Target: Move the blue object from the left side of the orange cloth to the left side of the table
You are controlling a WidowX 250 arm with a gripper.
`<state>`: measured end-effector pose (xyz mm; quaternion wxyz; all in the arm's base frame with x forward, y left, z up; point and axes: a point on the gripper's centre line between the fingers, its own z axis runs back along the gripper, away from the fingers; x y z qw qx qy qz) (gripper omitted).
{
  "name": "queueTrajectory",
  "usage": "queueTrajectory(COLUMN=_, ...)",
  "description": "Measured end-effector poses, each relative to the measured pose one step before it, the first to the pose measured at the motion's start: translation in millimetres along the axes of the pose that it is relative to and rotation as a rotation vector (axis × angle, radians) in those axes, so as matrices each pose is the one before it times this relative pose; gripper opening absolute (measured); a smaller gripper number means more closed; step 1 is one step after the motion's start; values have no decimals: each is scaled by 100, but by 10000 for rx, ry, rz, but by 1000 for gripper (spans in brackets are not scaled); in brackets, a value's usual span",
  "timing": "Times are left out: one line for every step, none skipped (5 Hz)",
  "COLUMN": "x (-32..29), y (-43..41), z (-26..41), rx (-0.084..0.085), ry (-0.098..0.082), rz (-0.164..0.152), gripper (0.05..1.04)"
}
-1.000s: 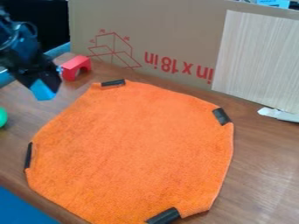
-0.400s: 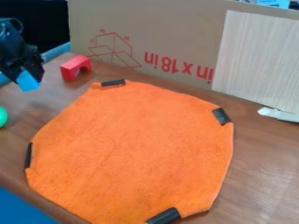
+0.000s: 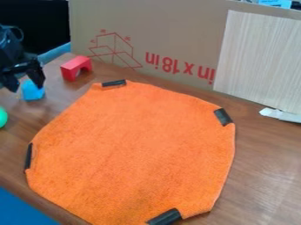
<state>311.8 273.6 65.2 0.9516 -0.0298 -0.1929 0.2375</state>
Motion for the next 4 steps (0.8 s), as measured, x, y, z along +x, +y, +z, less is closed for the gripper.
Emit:
queueTrajectory(x=-299, y=-234, z=-186, rx=-145, ry=67, rz=-116, gripper=1004)
queueTrajectory(x=-82, y=-1418, z=1379, rx=-604, ry=-98, rz=-307, gripper=1000)
queueTrajectory(x=82, y=-1290, z=2687, rx=-5, ry=815, rz=-829, gripper=1000)
queueTrajectory(x=-1021, y=-613, z=1937, rx=395, ry=1462, rz=-966, gripper=1001)
